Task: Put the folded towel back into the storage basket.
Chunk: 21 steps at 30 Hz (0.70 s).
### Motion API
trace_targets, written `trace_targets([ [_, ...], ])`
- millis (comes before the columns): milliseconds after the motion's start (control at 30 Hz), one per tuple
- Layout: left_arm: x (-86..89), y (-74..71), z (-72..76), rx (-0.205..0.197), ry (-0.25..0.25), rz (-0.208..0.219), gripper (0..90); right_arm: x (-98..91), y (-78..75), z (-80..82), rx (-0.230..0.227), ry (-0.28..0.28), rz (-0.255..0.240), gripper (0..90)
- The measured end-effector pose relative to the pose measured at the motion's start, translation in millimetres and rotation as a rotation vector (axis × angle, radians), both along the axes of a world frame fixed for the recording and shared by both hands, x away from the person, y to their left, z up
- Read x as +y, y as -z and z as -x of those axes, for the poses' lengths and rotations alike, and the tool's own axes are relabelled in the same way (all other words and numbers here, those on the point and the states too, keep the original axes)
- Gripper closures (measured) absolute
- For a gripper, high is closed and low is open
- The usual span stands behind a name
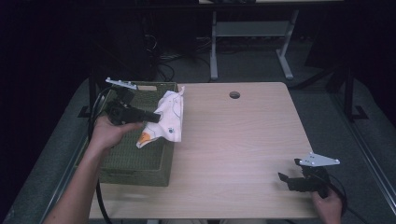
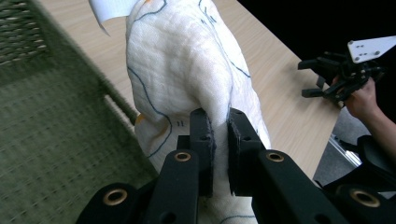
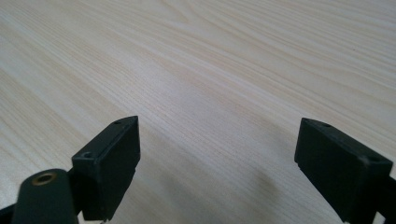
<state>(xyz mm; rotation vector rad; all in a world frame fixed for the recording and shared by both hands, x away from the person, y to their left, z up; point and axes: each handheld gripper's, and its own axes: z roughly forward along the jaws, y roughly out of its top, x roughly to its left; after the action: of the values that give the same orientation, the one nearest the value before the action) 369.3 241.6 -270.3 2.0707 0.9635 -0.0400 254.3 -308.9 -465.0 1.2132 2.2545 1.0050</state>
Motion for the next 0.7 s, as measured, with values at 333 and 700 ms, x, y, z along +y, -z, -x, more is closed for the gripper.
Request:
trace_targets([
  [333, 23.4, 2.0, -1.8, 0.004, -0.040, -0.038, 83.6, -0.1, 0.6, -0.2, 0.002, 0.008, 0.002, 13.6],
  [700, 49.6, 18.8, -6.4, 0.033, -0.082, -0.094, 83.6, 1.0, 1.9, 0.1, 0.010, 0.010, 0.010, 13.6],
])
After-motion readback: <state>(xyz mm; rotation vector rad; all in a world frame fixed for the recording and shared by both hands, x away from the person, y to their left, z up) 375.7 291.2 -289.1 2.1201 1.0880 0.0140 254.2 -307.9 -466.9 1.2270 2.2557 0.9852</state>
